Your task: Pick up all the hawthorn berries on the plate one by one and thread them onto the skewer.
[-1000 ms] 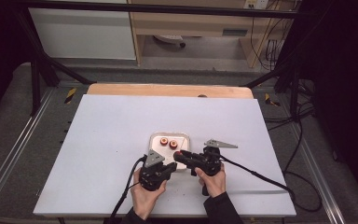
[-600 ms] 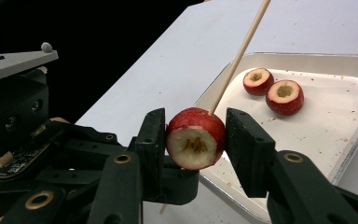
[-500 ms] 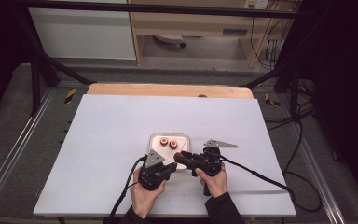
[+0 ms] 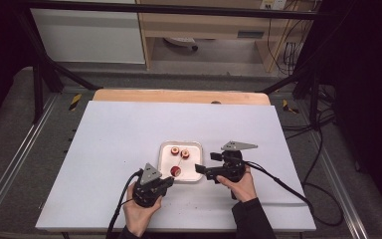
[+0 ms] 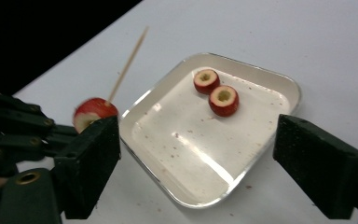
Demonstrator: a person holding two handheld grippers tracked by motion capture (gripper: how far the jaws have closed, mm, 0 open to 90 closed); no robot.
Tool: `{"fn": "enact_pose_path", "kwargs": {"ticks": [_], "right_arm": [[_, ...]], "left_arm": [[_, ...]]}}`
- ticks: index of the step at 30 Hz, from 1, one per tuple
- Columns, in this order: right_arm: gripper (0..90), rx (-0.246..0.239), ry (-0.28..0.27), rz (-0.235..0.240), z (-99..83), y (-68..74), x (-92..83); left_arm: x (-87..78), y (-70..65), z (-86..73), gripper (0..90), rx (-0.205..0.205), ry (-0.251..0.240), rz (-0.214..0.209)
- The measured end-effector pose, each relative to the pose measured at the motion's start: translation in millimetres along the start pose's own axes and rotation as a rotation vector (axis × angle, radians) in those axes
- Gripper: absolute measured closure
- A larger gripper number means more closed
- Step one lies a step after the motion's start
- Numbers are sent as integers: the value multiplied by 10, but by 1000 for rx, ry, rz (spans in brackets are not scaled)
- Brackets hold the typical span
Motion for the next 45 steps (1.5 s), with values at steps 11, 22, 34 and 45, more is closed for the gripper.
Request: {"fn": "enact_pose_path", "kwargs": {"ticks": [11, 22, 34, 45], "right_arm": [[65, -119, 183, -80, 85, -74, 65], [58, -189, 306, -138, 323, -41, 248], [91, -240, 404, -159, 516, -16, 552], [171, -295, 469, -137, 633, -62, 777]], "left_arm": [[-108, 105, -133, 884, 14, 9, 20], [-172, 198, -201, 884, 7, 0, 26], [-197, 260, -244, 884, -5, -1, 26], [-201, 281, -252, 884, 4, 8, 24]]}}
Point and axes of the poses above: each handheld gripper's, and its own axes: x roughly forward along the jaws, z roughly out of its top, y roughly to its left, the point moved 3 cm from there along x, roughly forward along the jaws, and after that the axes turned 7 degrees about y, right-handed, at the moved point
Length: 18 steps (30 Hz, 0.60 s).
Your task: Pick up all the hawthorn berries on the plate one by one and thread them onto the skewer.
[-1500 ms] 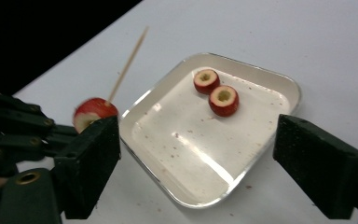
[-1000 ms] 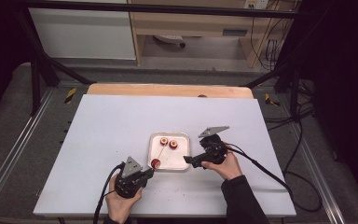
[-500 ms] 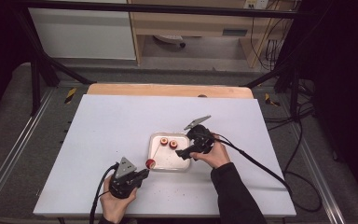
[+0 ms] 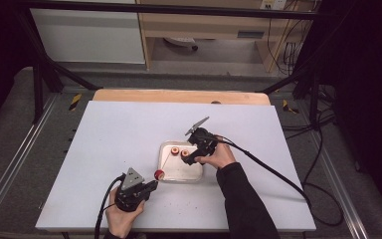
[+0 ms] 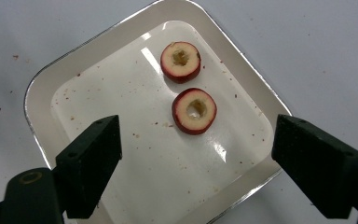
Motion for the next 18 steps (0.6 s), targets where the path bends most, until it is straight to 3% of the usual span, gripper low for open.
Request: {"fn": "enact_pose_path", "kwargs": {"ticks": [7, 10, 18], "right_arm": [[240, -11, 56, 8, 77, -27, 96], [269, -1, 57, 32, 110, -33, 133], [326, -16, 92, 35, 158, -61, 235]], "left_arm": [[-4, 11, 0, 884, -2, 1, -2], [-2, 9, 2, 884, -4, -3, -3], [5, 15, -2, 884, -1, 0, -2]]}}
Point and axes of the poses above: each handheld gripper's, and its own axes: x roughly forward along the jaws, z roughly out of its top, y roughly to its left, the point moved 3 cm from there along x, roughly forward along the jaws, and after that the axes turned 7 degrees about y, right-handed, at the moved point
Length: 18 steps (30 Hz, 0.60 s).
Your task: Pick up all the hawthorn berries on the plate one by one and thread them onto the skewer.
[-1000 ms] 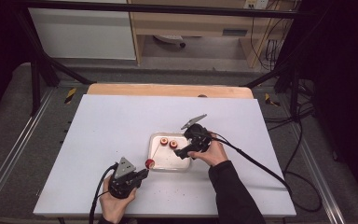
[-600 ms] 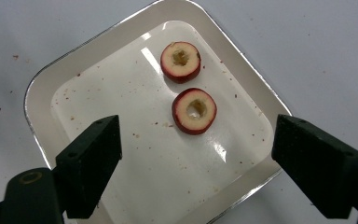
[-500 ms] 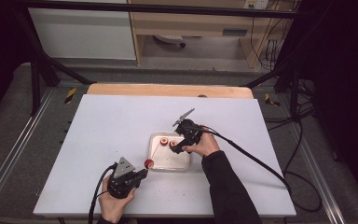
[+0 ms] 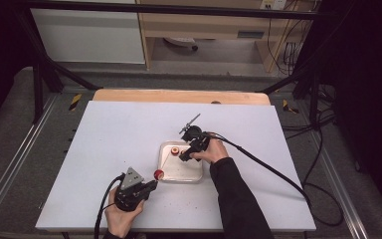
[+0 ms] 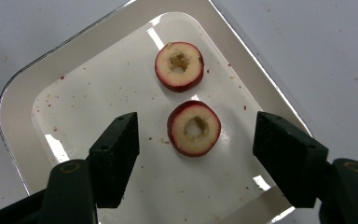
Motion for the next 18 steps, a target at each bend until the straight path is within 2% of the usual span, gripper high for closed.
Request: {"fn": "enact_pose_path", "kwargs": {"ticks": [8, 18], "right_arm": [[404, -30, 20, -1, 44, -14, 50], [478, -32, 32, -2, 47, -22, 94]], "left_arm": [[-3, 14, -7, 884, 2, 3, 1], [5, 12, -9, 884, -2, 3, 0]]}}
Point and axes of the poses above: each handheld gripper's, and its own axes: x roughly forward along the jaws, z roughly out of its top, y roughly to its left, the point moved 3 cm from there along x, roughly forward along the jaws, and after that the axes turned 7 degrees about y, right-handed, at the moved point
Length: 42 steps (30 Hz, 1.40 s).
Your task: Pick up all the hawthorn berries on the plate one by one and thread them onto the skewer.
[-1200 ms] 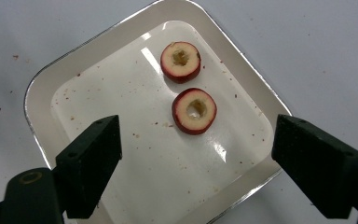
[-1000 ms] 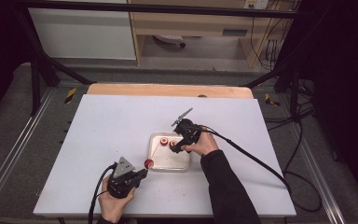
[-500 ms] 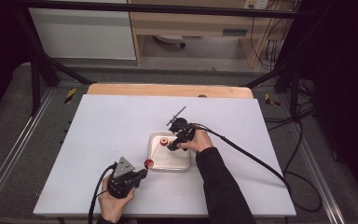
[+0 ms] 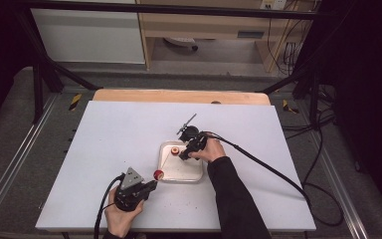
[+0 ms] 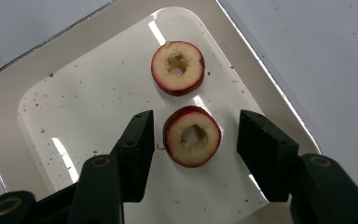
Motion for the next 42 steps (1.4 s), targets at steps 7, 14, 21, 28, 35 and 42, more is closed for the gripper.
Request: {"fn": "enact_pose_path", "kwargs": {"ticks": [7, 14, 21, 28, 35, 42], "right_arm": [[530, 31, 2, 8, 6, -1, 20], [603, 68, -4, 18, 13, 0, 26], [606, 151, -19, 42, 18, 1, -49], [607, 251, -84, 88, -22, 56, -282], [607, 338, -202, 135, -171, 104, -500], [608, 430, -354, 193, -429, 110, -650]], "left_arm": [[-1, 5, -5, 884, -1, 1, 0], [-4, 11, -9, 884, 2, 5, 1], [-5, 11, -7, 884, 0, 1, 2], [-5, -18, 10, 884, -7, -10, -1], [13, -87, 39, 884, -16, -25, -12], [57, -195, 76, 884, -25, -40, -23]]}}
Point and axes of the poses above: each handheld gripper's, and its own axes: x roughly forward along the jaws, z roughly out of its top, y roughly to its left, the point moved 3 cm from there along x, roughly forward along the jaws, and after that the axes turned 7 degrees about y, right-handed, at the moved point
